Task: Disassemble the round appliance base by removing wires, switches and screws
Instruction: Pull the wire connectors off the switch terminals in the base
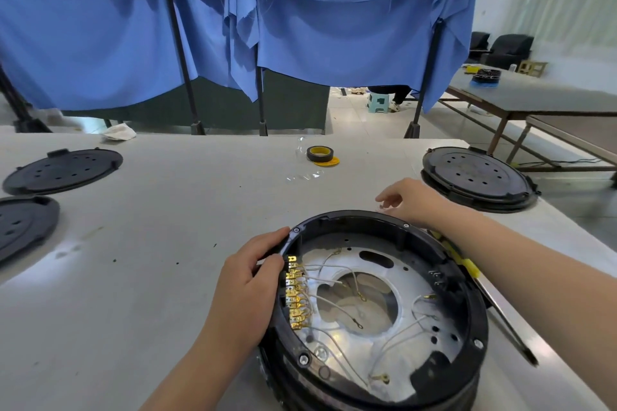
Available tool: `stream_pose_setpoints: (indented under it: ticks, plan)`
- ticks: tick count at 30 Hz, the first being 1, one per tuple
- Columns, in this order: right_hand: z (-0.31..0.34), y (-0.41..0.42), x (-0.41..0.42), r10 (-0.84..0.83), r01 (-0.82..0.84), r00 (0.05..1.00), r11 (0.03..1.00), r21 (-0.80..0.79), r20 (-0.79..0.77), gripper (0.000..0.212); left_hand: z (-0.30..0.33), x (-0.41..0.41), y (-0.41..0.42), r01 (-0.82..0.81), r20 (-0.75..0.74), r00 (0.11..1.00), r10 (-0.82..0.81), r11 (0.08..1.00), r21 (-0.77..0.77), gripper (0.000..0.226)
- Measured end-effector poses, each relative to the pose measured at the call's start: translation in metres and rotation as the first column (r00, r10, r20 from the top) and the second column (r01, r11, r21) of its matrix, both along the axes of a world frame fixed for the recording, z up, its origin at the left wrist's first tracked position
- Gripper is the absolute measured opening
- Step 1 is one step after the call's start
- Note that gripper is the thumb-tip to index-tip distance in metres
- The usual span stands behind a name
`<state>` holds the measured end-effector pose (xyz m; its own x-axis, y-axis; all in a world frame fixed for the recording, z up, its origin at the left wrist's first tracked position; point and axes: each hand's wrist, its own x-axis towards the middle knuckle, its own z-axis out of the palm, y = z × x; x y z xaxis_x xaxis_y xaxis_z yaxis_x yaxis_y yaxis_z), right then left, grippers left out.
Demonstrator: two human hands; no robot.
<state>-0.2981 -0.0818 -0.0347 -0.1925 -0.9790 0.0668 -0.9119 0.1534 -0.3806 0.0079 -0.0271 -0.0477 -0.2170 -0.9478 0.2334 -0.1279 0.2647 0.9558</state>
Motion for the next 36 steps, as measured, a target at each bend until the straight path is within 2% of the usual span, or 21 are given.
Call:
stream_pose_setpoints:
  ticks: [5, 16, 19, 25, 28, 30, 33, 36]
  plan:
    - [0.0, 0.007, -0.01, -0.045, 0.05, 0.992, 0.998, 0.042, -0.121, 0.018, 0.003, -0.001, 0.002, -0.004, -0.007, 1.0, 0.004, 1.0, -0.003, 0.046]
    - [-0.006, -0.017, -0.008, -0.06, 0.059, 0.989, 0.998, -0.016, -0.134, 0.012, 0.003, 0.0, 0.001, -0.005, 0.005, 1.0, 0.005, 1.0, -0.003, 0.047]
    - [0.0, -0.014, -0.001, -0.043, 0.039, 0.996, 0.998, -0.052, -0.073, 0.016, 0.003, -0.001, 0.001, -0.009, 0.01, 1.0, 0.01, 1.0, -0.01, 0.047]
    - [0.046, 0.015, 0.041, 0.048, -0.038, 0.998, 0.962, -0.27, 0.031, 0.017, 0.003, -0.001, 0.001, -0.017, 0.009, 1.0, 0.017, 1.0, 0.0, 0.045]
    - [0.067, 0.037, 0.078, 0.164, -0.125, 0.983, 0.93, -0.347, 0.087, 0.016, 0.002, 0.0, 0.001, -0.02, 0.008, 1.0, 0.019, 1.0, 0.009, 0.041]
    - [0.072, 0.053, 0.105, 0.266, -0.217, 0.957, 0.922, -0.321, 0.115, 0.013, 0.002, -0.001, 0.002, -0.016, -0.001, 1.0, 0.016, 1.0, 0.02, 0.041]
    - [0.065, 0.069, 0.139, 0.396, -0.37, 0.91, 0.91, -0.188, 0.126, 0.008, 0.001, 0.0, 0.001, -0.011, -0.012, 1.0, 0.011, 0.999, 0.031, 0.04]
    - [0.05, 0.074, 0.152, 0.411, -0.393, 0.898, 0.91, -0.133, 0.157, 0.01, 0.0, 0.0, 0.0, 0.002, 0.007, 1.0, -0.002, 1.0, 0.014, 0.04]
